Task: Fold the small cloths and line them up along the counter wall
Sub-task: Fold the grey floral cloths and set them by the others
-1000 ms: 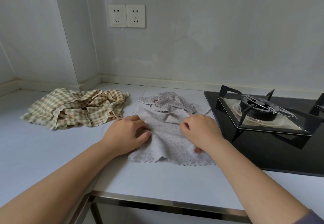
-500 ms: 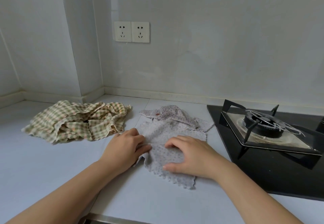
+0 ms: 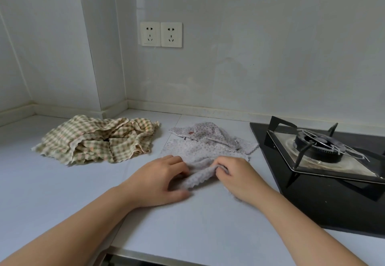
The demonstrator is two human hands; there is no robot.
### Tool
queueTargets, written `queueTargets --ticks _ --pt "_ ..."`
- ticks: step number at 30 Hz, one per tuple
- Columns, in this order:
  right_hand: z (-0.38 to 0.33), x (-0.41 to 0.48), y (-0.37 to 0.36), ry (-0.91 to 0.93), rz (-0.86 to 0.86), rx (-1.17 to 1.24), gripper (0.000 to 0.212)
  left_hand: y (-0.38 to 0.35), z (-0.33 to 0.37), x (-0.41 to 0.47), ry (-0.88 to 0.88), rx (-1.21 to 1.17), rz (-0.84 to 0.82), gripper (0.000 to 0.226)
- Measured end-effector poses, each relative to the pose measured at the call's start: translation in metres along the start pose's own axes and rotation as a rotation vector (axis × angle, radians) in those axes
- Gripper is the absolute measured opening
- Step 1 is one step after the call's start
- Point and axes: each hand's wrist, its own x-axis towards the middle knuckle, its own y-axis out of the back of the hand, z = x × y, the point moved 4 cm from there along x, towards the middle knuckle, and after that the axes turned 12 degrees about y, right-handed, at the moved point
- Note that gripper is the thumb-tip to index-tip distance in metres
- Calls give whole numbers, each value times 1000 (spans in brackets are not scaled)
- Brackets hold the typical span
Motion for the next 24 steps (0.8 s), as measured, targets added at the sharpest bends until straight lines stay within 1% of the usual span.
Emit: queueTargets --ticks 1,3,6,8,9,11,13,15,16,17,20,24 --pt "3 0 1 -43 36 42 26 -1 -2 1 33 25 33 29" --pt "8 1 4 -107 98 117 26 -1 -6 2 152 -18 101 26" --pt "11 0 7 -152 159 225 29 3 -17 1 310 -152 183 29" --pt "11 -1 7 -145 180 246 34 4 -22 1 383 -266 208 24" --pt "11 -1 7 -145 186 265 35 4 -25 1 413 -336 227 25" --pt "9 -1 6 -140 150 286 28 5 -30 3 477 -440 258 30" --pt "3 -2 3 -106 37 293 12 5 -34 3 546 -493 266 28" --pt "2 -5 0 -63 -69 189 33 5 -38 3 604 -515 269 24" --pt "3 -4 -1 -60 -85 126 39 5 -39 3 628 -515 274 25" --pt "5 -4 -1 -59 -66 106 40 5 -40 3 646 -513 283 29" --pt "9 -1 6 -54 69 156 37 6 -41 2 689 -498 315 36" --pt "16 -2 16 -103 173 231 36 7 -47 1 732 -470 338 31"
